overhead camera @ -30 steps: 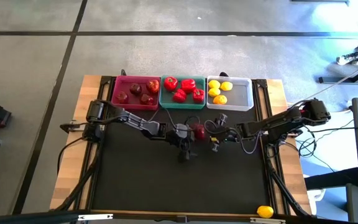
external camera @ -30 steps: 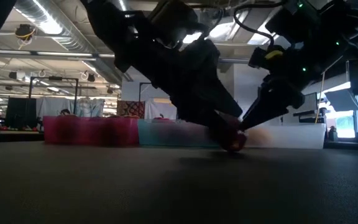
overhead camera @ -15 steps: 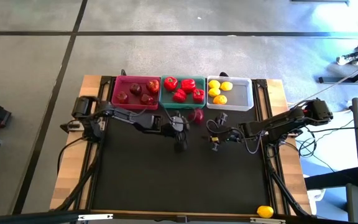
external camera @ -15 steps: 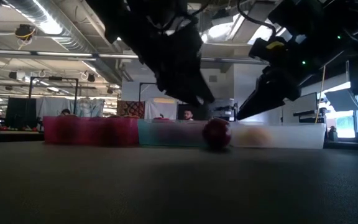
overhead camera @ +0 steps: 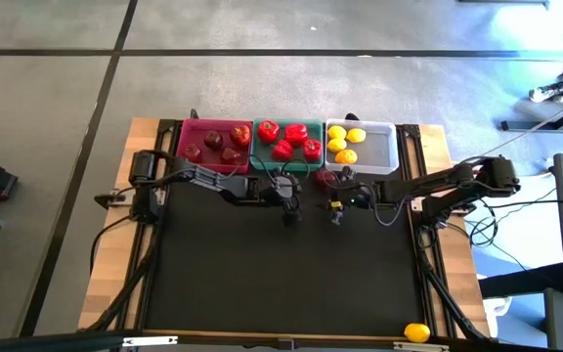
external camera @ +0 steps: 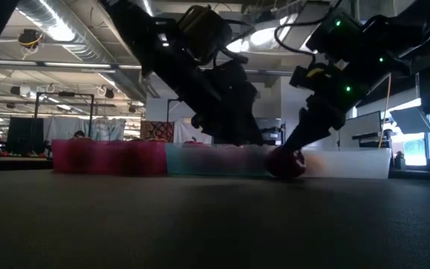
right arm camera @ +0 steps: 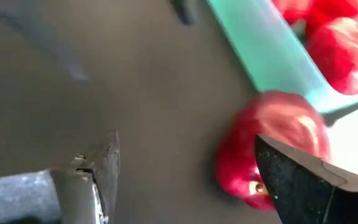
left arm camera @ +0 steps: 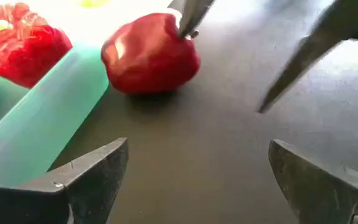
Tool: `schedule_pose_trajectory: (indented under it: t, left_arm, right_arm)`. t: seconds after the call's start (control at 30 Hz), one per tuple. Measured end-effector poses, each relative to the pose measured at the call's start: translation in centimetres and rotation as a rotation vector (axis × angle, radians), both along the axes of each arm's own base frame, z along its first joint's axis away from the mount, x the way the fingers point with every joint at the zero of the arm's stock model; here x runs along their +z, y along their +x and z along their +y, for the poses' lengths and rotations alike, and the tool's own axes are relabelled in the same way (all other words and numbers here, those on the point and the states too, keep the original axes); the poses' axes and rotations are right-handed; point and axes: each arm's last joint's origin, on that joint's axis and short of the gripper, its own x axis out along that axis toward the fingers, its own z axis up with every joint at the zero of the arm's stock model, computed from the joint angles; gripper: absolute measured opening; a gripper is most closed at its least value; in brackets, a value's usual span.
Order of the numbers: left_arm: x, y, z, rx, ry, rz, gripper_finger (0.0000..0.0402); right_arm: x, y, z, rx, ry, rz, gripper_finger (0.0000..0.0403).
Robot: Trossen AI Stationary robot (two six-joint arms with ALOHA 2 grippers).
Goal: Sort produce into baskets
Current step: Put the apple into the pink bin
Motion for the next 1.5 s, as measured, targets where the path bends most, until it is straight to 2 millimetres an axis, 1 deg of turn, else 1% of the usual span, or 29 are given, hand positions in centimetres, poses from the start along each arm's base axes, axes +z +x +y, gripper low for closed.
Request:
schedule_pose_trajectory:
  t: [0.1,0.23,0.33,0.4,0.53,0.67,0.77,0.9,1.03,1.13,1.23,1.33,1.5]
  left_arm:
    - [-0.3,0.3,0.0,0.008,-0.008,-0.020,0.0384]
    - [-0.5,0.2,0.0,0.010,-0.011,-0.008,0.0384]
    - [-0.5,0.2,0.0,0.011,-0.011,-0.010,0.0384]
    - [-0.5,0.2,0.0,0.011,-0.012,-0.009,0.0384]
    - [-0.5,0.2,0.0,0.011,-0.012,-0.006,0.0384]
    - [-0.5,0.2,0.0,0.012,-0.011,-0.009,0.0384]
    - [-0.5,0.2,0.0,0.010,-0.009,-0.007,0.0384]
    - [-0.5,0.2,0.0,0.009,-0.007,-0.006,0.0384]
    - [-0.5,0.2,0.0,0.008,-0.006,-0.003,0.0384]
    - [-0.5,0.2,0.0,0.008,-0.006,-0.005,0.0384]
    - [-0.5,0.2,0.0,0.008,-0.006,-0.005,0.0384]
    - [-0.5,0.2,0.0,0.007,-0.006,-0.008,0.0384]
    - [-0.5,0.2,0.0,0.002,0.001,-0.004,0.0384]
  right_arm:
    - [-0.4,0.0,-0.5,-0.070,-0.037,0.017,0.0296]
    - [-0.4,0.0,-0.2,-0.069,-0.047,0.017,0.0296]
    - [0.6,-0.2,0.5,-0.056,-0.063,-0.021,0.0296]
    - [1.2,-0.4,0.8,-0.068,-0.089,-0.016,0.0296]
    - [1.9,-1.1,0.4,-0.123,-0.147,0.025,0.0296]
    - [1.1,-1.6,-0.7,-0.150,-0.158,0.071,0.0296]
    - [0.4,-1.6,-1.3,-0.105,-0.134,0.078,0.0296]
    - [-0.2,-1.1,-1.7,-0.053,-0.129,0.065,0.0296]
    - [-0.6,-0.9,-2.3,-0.057,-0.150,0.074,0.0296]
    - [-0.9,-0.7,-2.5,-0.042,-0.135,0.080,0.0296]
    - [-1.4,-0.7,-2.4,0.013,-0.076,0.095,0.0296]
    - [-1.8,-0.6,-2.3,0.019,-0.065,0.109,0.0296]
    - [-1.5,-0.2,-2.4,-0.005,-0.087,0.058,0.0296]
